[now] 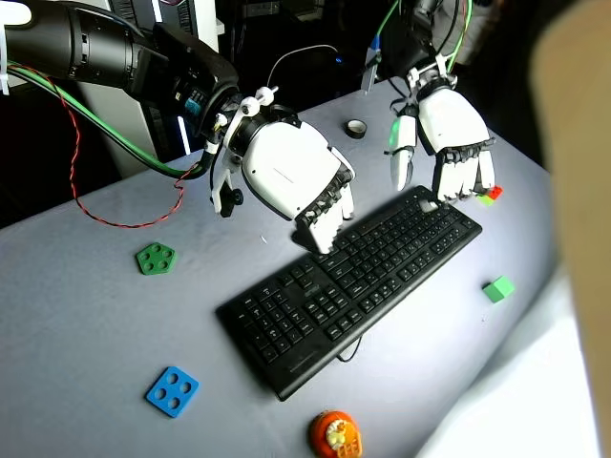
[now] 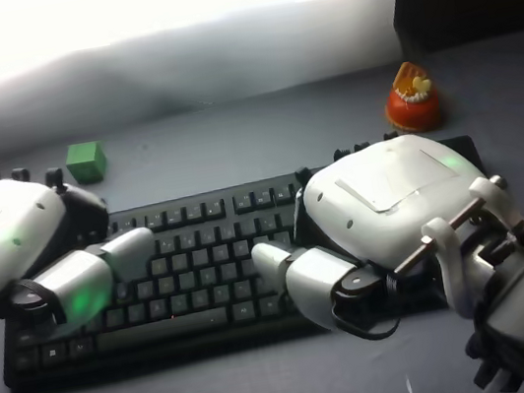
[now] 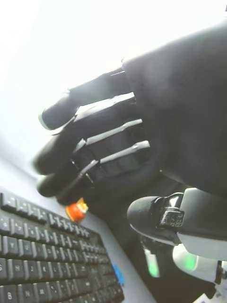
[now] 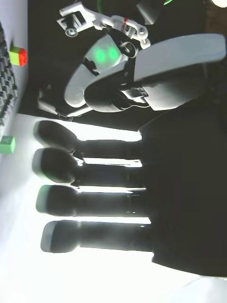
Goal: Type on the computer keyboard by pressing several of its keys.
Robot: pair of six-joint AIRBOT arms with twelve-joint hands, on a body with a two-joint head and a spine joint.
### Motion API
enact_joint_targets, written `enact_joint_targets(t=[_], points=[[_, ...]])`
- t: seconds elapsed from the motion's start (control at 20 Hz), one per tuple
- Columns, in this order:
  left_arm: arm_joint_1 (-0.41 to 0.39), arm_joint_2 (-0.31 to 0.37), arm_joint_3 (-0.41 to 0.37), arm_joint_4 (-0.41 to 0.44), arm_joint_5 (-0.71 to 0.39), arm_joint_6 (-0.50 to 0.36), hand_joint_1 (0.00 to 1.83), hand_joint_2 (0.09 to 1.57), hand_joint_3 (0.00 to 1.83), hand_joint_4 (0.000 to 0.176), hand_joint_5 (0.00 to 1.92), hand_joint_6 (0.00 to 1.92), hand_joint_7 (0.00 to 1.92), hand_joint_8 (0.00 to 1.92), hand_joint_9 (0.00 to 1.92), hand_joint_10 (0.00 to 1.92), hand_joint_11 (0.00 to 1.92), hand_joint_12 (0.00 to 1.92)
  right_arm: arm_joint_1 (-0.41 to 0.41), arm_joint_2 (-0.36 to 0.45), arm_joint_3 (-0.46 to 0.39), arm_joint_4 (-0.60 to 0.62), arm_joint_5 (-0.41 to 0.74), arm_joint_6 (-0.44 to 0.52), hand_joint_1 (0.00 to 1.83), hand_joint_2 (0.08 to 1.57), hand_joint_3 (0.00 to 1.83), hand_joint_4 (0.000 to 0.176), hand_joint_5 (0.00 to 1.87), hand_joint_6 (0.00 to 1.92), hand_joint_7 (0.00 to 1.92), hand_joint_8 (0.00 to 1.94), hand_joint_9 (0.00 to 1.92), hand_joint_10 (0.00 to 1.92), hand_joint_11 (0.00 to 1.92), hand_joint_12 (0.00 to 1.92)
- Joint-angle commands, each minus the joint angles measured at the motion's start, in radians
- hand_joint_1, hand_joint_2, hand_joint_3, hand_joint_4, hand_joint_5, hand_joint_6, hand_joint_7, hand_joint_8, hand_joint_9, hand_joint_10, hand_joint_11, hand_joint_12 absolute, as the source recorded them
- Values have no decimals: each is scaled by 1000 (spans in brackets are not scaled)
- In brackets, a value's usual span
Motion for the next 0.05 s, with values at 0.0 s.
enact_joint_targets(t=[0.0], points=[[-11, 16, -2, 24, -103, -7, 116, 1455, 12, 0, 1011, 1602, 1287, 1518, 1289, 1769, 967, 1921, 4, 3, -6, -91, 46, 2, 112, 1492, 5, 167, 1265, 1679, 1422, 1791, 1425, 1920, 1443, 1921]])
